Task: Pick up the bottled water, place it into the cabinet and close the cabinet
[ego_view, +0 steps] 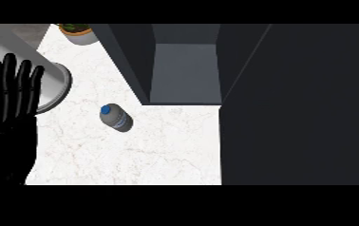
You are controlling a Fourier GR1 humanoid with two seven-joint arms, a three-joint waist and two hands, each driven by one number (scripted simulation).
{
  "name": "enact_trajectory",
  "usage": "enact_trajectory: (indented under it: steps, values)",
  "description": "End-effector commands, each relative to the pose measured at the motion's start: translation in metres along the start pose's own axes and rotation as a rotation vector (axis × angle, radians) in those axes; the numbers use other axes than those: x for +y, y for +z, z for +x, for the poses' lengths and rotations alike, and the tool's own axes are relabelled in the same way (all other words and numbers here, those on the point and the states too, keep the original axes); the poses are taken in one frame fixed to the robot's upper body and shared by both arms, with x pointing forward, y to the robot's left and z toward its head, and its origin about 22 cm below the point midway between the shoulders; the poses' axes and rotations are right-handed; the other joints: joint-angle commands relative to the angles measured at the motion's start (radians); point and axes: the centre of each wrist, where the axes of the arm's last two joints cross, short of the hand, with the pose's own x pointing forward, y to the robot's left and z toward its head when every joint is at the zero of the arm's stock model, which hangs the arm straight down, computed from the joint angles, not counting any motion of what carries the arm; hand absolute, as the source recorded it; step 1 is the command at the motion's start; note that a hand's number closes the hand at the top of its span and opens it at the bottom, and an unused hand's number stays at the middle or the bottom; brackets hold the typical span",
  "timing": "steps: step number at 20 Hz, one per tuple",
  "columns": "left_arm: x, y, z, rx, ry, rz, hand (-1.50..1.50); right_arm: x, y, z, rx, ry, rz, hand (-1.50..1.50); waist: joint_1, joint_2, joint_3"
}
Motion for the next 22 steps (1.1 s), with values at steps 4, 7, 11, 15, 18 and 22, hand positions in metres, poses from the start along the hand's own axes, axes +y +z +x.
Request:
enact_trajectory:
  steps: [4, 7, 11, 15, 18, 22]
  values:
    - [-0.022, -0.009, -0.006, -0.042, 0.107, -0.302, -1.50, 0.004, 0.025, 0.013, -0.018, 0.034, 0.070, -1.50, -0.024, -0.029, 0.015]
    - [-0.048, 0.022, -0.036, 0.318, 0.321, -0.270, -1.50, 0.025, 0.030, -0.005, 0.185, -0.253, 0.054, -1.50, -0.025, -0.007, 0.019]
    - [-0.039, 0.029, -0.027, 0.421, 0.377, -0.277, -1.50, 0.022, 0.048, 0.000, 0.279, -0.353, 0.077, -1.50, -0.007, -0.029, 0.017]
    - [-0.035, 0.041, -0.022, 0.444, 0.397, -0.277, -1.50, 0.015, 0.070, 0.017, 0.281, -0.356, 0.037, -1.50, -0.005, -0.029, 0.016]
    - [-0.019, 0.056, -0.013, 0.457, 0.394, -0.303, -1.50, 0.009, 0.083, 0.018, 0.281, -0.365, 0.029, -1.50, -0.002, -0.029, 0.016]
    - [-0.003, 0.059, 0.008, 0.424, 0.362, -0.304, -1.50, 0.022, 0.091, 0.032, 0.281, -0.377, 0.053, -1.50, -0.001, -0.030, 0.016]
